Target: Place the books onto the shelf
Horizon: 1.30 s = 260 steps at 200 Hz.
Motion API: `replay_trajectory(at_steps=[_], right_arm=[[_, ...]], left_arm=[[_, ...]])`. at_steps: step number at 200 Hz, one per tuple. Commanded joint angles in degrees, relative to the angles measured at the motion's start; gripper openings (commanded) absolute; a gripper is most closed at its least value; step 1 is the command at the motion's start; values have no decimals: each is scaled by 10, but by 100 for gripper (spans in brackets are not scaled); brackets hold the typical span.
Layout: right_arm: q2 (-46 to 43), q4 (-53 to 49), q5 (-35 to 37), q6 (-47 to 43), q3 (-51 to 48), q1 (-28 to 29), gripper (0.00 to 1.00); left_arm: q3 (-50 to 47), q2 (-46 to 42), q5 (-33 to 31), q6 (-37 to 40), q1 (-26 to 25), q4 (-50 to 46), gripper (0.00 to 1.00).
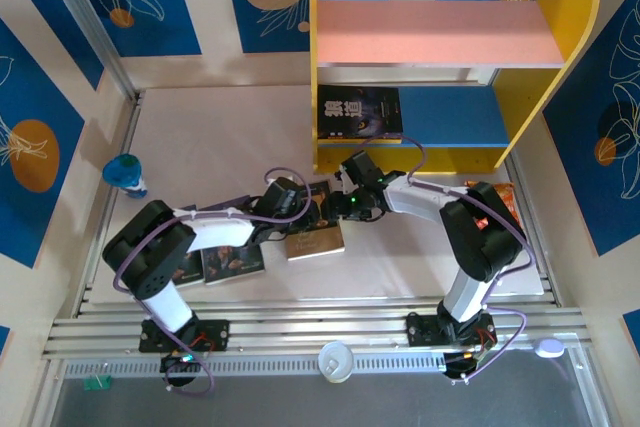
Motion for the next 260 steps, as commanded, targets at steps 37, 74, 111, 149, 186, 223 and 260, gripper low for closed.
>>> replay_trajectory(at_steps=[37, 74, 111, 149, 186, 223, 260], right_arm=[[-5, -7, 7, -18, -9, -7, 55], [5, 2, 5, -17, -4, -4, 55], [16, 10, 9, -22, 0, 9, 55], [29, -1, 26, -25, 10, 25, 54], [41, -7, 43, -24, 11, 40, 53], [53, -8, 42, -25, 9, 47, 49], [60, -4, 30, -24, 5, 52, 38]], left_arm=[[40, -64, -35, 67, -14, -180, 49], [35, -101, -65, 76, -6, -225, 52], [31, -96, -73, 73, 0, -249, 52], [14, -86, -62, 71, 13, -226, 53], [0, -65, -25, 67, 39, -196, 53], [1, -52, -17, 69, 40, -189, 53], [-1, -40, -12, 67, 41, -184, 53]])
